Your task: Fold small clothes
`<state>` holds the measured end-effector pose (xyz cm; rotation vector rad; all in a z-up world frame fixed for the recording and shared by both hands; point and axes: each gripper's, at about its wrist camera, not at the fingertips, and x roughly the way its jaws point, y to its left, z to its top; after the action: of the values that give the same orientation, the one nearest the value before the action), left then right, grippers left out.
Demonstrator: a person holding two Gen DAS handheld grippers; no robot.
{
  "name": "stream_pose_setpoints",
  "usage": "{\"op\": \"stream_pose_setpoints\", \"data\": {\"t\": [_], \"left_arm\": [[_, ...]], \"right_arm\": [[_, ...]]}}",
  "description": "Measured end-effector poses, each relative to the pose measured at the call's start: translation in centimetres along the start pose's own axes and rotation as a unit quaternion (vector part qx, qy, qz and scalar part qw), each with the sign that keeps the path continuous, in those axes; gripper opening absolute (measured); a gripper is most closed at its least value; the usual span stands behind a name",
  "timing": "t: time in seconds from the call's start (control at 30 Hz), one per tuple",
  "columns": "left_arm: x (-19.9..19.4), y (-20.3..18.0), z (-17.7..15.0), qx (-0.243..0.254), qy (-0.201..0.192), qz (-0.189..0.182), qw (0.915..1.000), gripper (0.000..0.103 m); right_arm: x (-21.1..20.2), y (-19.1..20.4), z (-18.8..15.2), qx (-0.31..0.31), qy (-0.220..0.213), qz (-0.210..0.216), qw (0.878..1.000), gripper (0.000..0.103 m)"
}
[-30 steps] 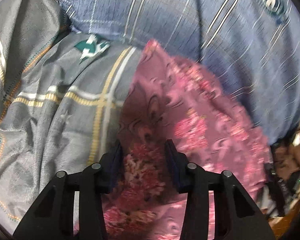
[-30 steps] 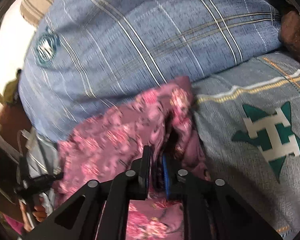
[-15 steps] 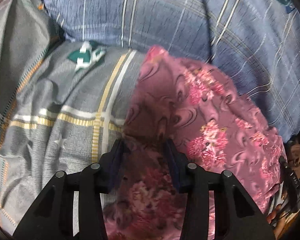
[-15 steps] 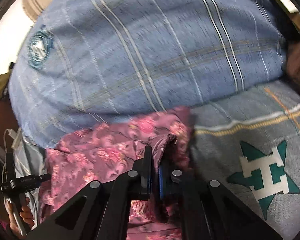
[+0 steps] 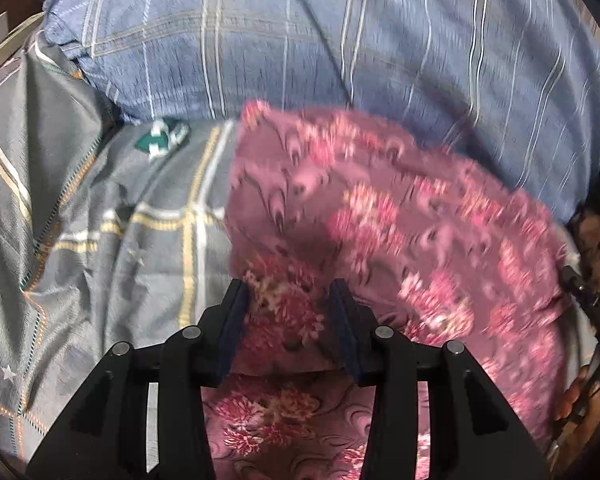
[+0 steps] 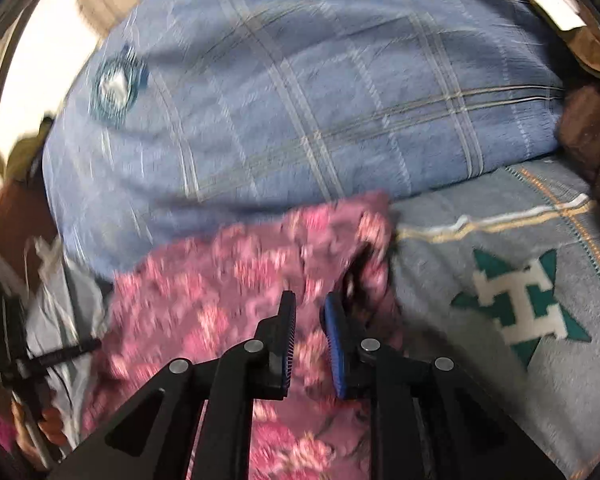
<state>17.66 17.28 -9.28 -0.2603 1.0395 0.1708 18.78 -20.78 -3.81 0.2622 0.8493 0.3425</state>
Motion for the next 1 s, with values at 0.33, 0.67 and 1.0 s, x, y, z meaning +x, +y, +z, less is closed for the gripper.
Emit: {"op": "stream_pose_setpoints", "data": {"t": [0.33, 0.67, 1.0], "left_arm": [[-0.7, 1.0, -1.2, -0.031, 0.019, -0.026, 0.999, 0.045], [-7.5, 5.6, -10.5, 0.0, 0.051, -0.089, 0.9947, 0.058], [-9.2, 9.5, -18.6, -0.037, 0.106, -0.104, 0.9882, 0.059]], "right_arm": [[-1.7, -0.4, -0.1, 0.015, 0.01, -0.009, 1.0, 0.011], [-11.9, -5.5, -8.8, 0.043, 0.05, 0.022, 0.998, 0.037], [-17.4, -6.7, -18.3, 0.045, 0.1, 0.022, 0.994, 0.04]]}}
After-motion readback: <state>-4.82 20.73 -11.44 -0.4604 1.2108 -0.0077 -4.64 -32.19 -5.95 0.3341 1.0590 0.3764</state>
